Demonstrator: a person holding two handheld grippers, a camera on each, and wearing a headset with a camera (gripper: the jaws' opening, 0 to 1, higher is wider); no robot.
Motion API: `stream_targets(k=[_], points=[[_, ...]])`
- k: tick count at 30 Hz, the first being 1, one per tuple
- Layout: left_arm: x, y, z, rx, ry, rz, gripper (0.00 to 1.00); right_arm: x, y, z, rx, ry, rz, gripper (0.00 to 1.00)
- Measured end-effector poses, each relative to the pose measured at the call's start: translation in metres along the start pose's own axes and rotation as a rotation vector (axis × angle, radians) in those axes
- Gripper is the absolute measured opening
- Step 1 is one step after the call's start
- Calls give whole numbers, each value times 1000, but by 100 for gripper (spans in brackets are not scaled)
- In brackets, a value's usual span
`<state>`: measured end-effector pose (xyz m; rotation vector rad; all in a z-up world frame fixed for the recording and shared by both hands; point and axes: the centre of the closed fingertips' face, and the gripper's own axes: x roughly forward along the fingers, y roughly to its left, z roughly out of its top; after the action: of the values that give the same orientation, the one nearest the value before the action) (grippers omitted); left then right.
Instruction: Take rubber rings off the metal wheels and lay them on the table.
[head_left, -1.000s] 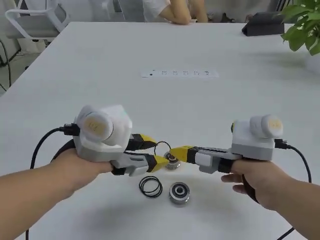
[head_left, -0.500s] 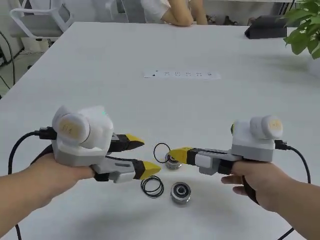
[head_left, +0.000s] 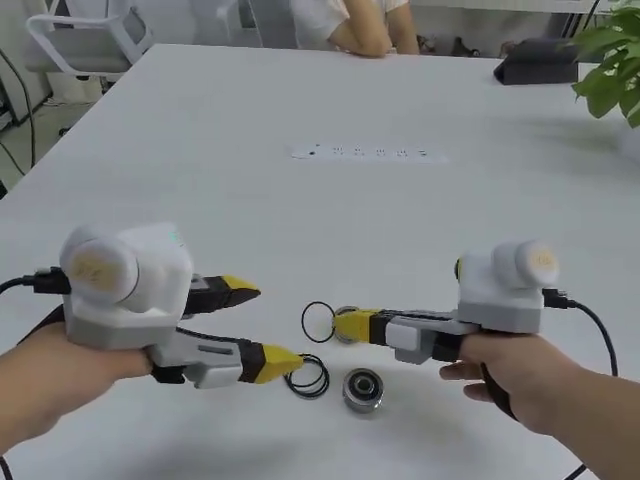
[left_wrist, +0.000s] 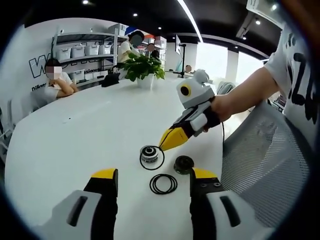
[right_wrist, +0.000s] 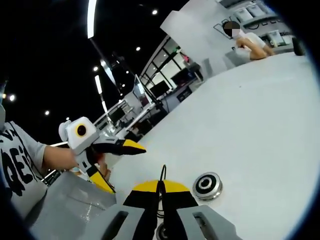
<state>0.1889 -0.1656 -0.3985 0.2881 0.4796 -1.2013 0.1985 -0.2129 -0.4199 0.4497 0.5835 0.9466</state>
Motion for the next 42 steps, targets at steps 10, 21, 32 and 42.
stream_targets(k=[10, 21, 32, 42], points=[[-9, -2, -6, -18, -2, 2, 65, 9, 6, -12, -1, 54, 23, 0], [-20, 3, -14, -40, 0, 22, 72, 21, 11, -27, 2, 115, 42, 0], [-23, 5, -14, -53, -6, 31, 73, 26, 9, -33, 42, 138, 41, 0], [-22, 5, -19, -62, 5, 32, 72, 26, 2, -38, 50, 158, 12, 0]])
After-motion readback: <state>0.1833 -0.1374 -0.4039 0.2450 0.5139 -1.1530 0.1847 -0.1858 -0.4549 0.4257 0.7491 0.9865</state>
